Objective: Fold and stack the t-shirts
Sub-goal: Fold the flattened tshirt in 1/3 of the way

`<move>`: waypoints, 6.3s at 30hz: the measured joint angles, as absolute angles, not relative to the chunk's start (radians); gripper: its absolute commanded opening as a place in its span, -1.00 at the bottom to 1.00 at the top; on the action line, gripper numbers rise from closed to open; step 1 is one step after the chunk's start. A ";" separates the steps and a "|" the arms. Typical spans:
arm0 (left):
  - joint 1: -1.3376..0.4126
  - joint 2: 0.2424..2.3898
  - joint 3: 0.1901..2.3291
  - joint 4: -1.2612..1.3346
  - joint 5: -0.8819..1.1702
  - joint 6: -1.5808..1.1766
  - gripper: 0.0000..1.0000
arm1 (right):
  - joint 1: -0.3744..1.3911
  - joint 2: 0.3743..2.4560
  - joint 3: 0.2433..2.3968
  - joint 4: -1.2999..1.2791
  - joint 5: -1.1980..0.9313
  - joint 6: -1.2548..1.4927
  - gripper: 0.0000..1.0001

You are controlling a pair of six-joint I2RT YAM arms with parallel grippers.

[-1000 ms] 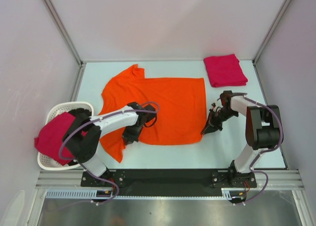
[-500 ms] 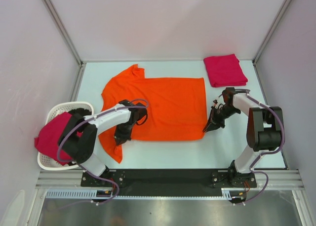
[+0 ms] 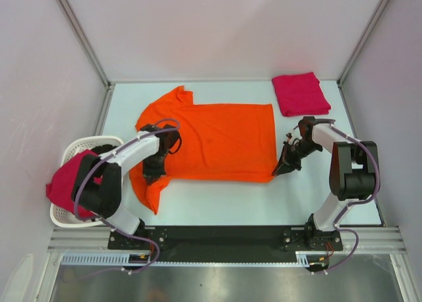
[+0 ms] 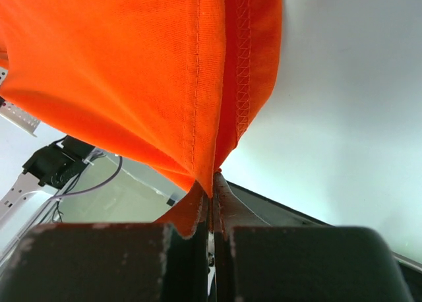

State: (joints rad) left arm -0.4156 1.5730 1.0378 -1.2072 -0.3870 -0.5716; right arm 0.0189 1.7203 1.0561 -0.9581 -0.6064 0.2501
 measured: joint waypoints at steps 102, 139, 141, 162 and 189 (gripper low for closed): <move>-0.202 1.973 1.832 -1.244 -0.484 -0.328 0.99 | 0.053 1.912 1.353 -0.922 -0.516 0.278 -0.14; -0.223 1.967 1.807 -1.240 -0.474 -0.303 1.00 | 0.107 2.135 1.596 -0.835 -0.610 0.346 -1.00; -0.226 1.967 1.806 -1.240 -0.469 -0.299 0.99 | 0.100 2.137 1.615 -0.830 -0.620 0.358 -1.00; -0.345 1.982 1.744 -1.209 -0.439 -0.288 0.99 | 0.083 2.297 1.777 -0.720 -0.643 0.457 0.25; -0.357 1.659 1.182 -1.130 -0.406 -0.307 0.96 | 0.074 2.093 1.594 -0.773 -0.582 0.319 0.20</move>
State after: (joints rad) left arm -0.3573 1.6592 1.1816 -1.1301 -0.4057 -0.3069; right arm 0.0738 2.0933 1.5944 -0.7734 -0.5816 0.3191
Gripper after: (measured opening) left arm 0.985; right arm 0.604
